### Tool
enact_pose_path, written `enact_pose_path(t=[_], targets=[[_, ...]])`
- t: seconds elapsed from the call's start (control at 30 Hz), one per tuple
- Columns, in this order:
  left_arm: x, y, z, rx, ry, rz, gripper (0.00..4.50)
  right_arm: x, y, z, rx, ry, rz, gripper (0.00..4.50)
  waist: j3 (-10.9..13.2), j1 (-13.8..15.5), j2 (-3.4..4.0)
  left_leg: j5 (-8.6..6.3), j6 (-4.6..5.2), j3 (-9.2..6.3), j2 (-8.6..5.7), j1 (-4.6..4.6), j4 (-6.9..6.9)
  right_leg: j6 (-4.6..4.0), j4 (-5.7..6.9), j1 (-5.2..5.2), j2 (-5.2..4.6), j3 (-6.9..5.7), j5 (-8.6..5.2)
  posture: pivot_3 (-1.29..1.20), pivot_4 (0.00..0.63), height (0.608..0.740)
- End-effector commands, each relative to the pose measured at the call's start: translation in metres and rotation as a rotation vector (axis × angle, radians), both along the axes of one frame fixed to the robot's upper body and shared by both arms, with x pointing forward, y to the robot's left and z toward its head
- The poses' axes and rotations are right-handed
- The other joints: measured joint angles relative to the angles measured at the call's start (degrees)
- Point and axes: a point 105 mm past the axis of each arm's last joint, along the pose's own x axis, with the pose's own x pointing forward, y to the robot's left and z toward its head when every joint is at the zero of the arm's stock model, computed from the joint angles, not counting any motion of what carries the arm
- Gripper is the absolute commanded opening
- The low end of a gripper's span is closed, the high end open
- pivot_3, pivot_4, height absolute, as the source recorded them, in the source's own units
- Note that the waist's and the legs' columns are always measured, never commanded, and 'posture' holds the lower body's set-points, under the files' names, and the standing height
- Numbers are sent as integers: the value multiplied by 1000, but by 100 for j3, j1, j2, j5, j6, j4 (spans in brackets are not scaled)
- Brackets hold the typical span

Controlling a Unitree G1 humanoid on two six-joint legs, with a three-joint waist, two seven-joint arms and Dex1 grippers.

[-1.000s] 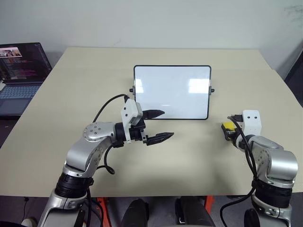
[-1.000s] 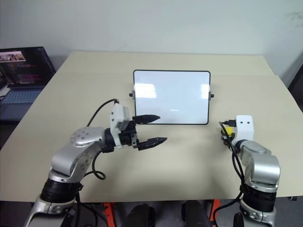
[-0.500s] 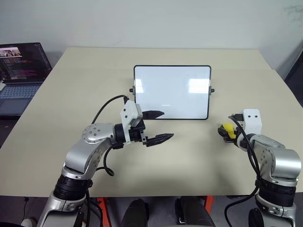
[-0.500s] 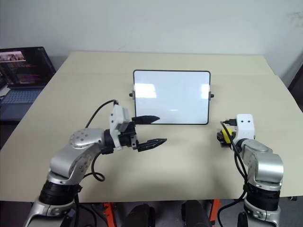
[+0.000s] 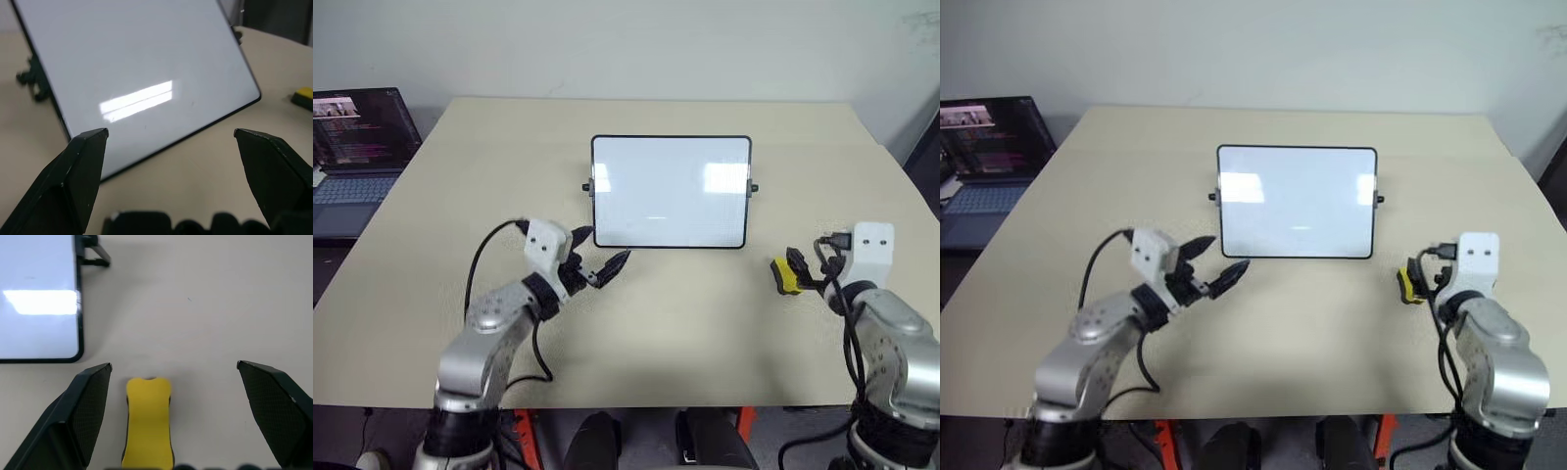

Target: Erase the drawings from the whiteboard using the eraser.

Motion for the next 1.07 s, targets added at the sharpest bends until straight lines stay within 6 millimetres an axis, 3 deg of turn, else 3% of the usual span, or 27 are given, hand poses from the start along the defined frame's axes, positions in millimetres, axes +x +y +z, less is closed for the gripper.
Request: enact_pose_path(t=[0.03, 0.2, 0.4, 0.57, 0.77, 1.07], targets=[[-6, 13, 10, 0, -83, 147, 4500, -18, 3, 10, -26, -143, 2, 4478, -2, 7, 2, 0, 0, 0, 1, 2, 1, 0, 5, 0, 0, 0, 0, 0, 150, 740], [-23, 30, 1, -19, -97, 318, 4500, -42, -4, -10, -26, -179, -79, 4478, -16, 7, 14, 0, 0, 3, 2, 10, 1, 1, 6, 6, 0, 2, 0, 0, 150, 740], [-36, 40, -3, -53, -125, 427, 4500, -49, 3, -22, 27, -209, -74, 4478, -24, -2, 20, 0, 0, 6, 4, 20, 2, 1, 6, 15, 3, 3, 0, 0, 150, 740], [-39, 40, -7, -68, -134, 418, 4500, -50, 1, -24, 39, -218, -58, 4478, -27, 3, 23, 0, 0, 4, 2, 22, 3, 1, 2, 22, 3, 2, 0, 0, 150, 740], [-57, 63, -19, -65, -121, 427, 4500, -51, -6, -19, 26, -223, -55, 4478, -29, -6, 26, 0, 1, 5, 6, 24, 0, -1, 0, 22, 6, 2, -1, 0, 150, 740], [-55, 41, -30, -74, -101, 392, 4500, -61, -8, -14, 7, -206, -63, 4478, -31, 33, 30, -6, 7, 1, 0, 77, 0, 26, -17, 91, 2, -1, -21, 0, 150, 740]])
